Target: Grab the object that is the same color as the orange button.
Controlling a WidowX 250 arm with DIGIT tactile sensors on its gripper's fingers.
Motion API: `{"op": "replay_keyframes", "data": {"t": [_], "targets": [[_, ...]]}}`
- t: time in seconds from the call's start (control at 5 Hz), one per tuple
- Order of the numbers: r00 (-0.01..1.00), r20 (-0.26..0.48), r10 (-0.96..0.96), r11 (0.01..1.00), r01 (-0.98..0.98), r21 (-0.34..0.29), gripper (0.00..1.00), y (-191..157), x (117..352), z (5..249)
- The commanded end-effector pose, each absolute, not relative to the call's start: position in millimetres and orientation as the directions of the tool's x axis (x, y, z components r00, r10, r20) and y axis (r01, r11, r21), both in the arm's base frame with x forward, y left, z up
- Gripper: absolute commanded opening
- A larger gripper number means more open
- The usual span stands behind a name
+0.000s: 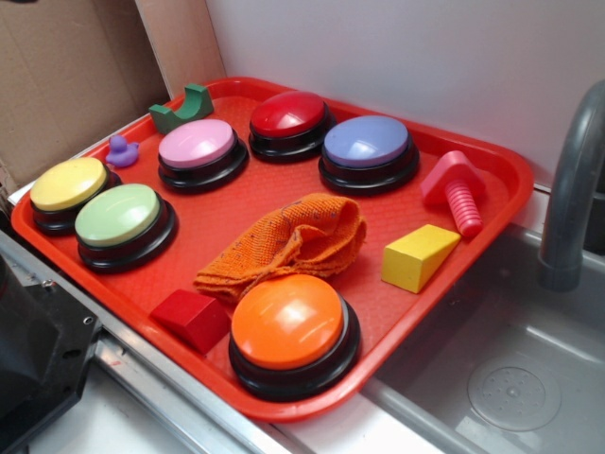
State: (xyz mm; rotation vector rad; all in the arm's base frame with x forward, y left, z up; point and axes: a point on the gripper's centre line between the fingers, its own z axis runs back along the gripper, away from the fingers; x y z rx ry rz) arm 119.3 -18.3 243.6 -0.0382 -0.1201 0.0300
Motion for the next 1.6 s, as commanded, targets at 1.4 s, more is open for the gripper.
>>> {"op": "replay_keyframes", "data": {"t": [1.4], "targets": [[0.989, 0.141, -0.054, 0.994, 0.068, -0.091, 1.00, -76.0, 231.8, 35.7]]}}
